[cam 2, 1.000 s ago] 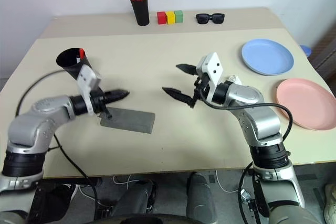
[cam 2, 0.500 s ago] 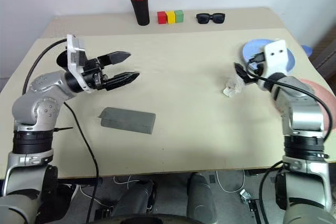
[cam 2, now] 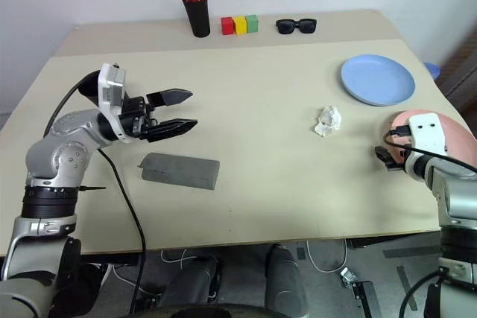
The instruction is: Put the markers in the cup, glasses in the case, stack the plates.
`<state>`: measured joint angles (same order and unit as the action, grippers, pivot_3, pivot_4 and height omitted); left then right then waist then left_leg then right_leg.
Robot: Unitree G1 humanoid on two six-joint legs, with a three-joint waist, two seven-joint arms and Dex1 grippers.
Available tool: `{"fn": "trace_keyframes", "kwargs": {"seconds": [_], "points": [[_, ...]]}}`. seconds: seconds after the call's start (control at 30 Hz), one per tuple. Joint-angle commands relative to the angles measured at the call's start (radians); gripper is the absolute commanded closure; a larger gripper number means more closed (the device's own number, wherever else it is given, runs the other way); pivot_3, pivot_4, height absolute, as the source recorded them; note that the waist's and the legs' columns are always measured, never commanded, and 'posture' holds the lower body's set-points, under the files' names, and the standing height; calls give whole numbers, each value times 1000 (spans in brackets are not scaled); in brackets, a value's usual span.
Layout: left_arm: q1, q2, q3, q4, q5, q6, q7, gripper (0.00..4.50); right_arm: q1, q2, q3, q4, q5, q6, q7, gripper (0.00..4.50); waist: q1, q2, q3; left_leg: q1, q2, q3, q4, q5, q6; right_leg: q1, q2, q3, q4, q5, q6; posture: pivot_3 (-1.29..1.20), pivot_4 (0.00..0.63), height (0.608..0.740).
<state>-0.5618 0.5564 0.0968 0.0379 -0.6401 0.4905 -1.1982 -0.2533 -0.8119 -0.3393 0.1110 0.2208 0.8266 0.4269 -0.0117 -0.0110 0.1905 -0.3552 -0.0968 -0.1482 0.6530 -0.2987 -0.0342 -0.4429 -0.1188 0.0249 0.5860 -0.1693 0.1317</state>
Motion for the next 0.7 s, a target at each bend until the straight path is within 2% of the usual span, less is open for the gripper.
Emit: {"fn": "trace_keyframes", "kwargs": {"seconds": [0.03, 0.2, 0.23, 0.37, 0.5, 0.7], "points": [[-6, 9, 7, -23, -1, -19, -6, 0, 11, -8, -27, 3, -2, 3, -4, 1810, 0, 0, 0, 0, 0, 0, 0, 0, 0, 0, 0, 0, 0, 0, 0, 0, 150, 740], [-11, 7, 11, -18, -1, -21, 6, 0, -21, -8, -25, 23, -15, -33, -17, 4252, 0, 0, 0, 0, 0, 0, 0, 0, 0, 0, 0, 0, 0, 0, 0, 0, 150, 740], [-12, 5, 12, -17, -2, -21, 11, 0, -33, -11, -25, 29, -21, -47, -22, 4446, 0, 0, 0, 0, 0, 0, 0, 0, 0, 0, 0, 0, 0, 0, 0, 0, 150, 740], [-14, -2, 18, -15, -1, -30, 27, 0, -105, -21, -15, 68, -62, -151, -59, 4446, -1, 0, 0, 0, 0, 0, 0, 0, 0, 1, 0, 0, -1, 1, 0, 0, 150, 740], [0, -4, 21, -33, -4, -34, 50, 0, -240, -37, 67, 170, -148, -388, -66, 4446, -9, 1, 0, 1, 0, 3, 0, 0, 0, 0, 0, 1, -2, 2, 1, 0, 150, 740], [32, -13, 25, -89, -15, -24, 100, 0, -555, 53, 218, 567, -222, -684, -3, 4446, -11, 0, 0, 1, 3, 5, -1, 0, 0, 0, 2, 1, -4, 3, 0, 0, 150, 740]]}}
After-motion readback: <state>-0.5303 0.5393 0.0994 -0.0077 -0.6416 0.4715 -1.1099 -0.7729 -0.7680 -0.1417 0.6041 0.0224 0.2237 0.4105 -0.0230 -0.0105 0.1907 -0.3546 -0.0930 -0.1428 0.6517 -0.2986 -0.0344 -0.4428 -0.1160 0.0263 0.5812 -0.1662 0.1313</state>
